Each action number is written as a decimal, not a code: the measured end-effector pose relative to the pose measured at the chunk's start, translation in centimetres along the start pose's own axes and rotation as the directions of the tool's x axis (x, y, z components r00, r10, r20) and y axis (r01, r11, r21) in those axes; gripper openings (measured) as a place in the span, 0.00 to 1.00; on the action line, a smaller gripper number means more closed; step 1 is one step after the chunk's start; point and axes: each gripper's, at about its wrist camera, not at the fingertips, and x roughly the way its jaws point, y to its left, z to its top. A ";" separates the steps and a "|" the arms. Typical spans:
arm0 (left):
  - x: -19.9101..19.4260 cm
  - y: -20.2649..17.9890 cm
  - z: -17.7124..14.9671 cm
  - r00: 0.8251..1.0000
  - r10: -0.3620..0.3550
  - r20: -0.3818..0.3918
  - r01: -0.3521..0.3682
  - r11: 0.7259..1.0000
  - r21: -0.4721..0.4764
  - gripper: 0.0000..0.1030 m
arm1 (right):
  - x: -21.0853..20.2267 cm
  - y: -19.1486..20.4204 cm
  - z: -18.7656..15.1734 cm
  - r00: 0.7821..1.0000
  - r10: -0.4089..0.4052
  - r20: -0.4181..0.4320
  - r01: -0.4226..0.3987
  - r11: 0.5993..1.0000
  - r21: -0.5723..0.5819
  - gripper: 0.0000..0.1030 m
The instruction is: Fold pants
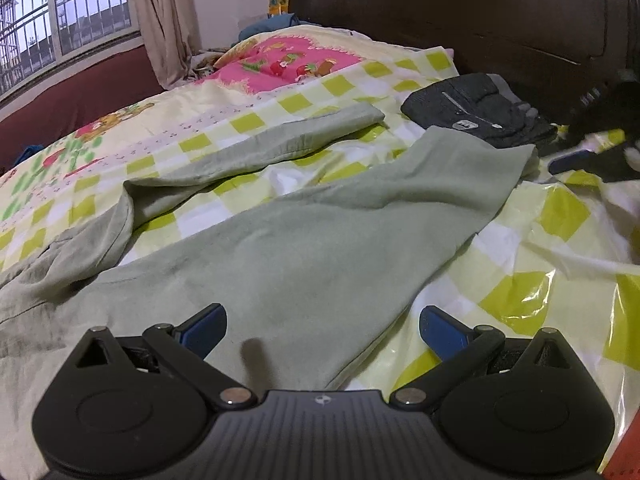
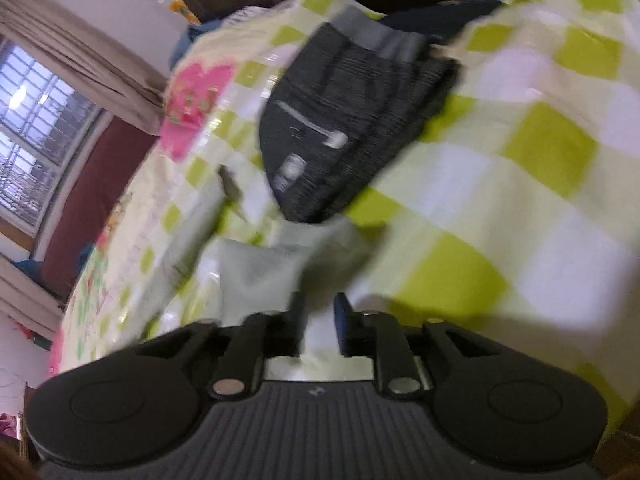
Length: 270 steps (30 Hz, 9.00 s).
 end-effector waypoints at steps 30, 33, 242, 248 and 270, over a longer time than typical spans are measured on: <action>-3.0 6.5 -2.4 0.985 0.148 -0.093 -0.148 0.989 0.012 1.00 | -1.2 4.9 0.0 0.963 -0.163 0.213 0.226 0.923 -0.313 0.19; -3.8 10.5 -3.9 0.962 0.230 -0.150 -0.237 0.971 -0.035 1.00 | 0.5 9.8 -2.0 0.988 -0.064 0.141 0.124 0.870 -0.477 0.25; -0.7 -1.8 -2.3 0.986 -0.053 -0.161 0.088 0.972 0.220 0.43 | 0.3 -1.6 1.2 0.942 0.325 0.083 -0.335 0.922 0.195 0.04; -2.2 -3.0 -1.1 0.990 -0.112 -0.087 0.129 0.968 0.215 0.60 | -3.3 -3.6 2.9 0.951 0.249 0.184 -0.272 0.956 0.113 0.03; -5.3 6.9 -4.1 0.994 0.085 -0.071 -0.079 0.994 0.072 0.62 | 0.4 14.5 -5.1 0.902 0.321 -0.291 -0.431 0.720 -0.544 0.40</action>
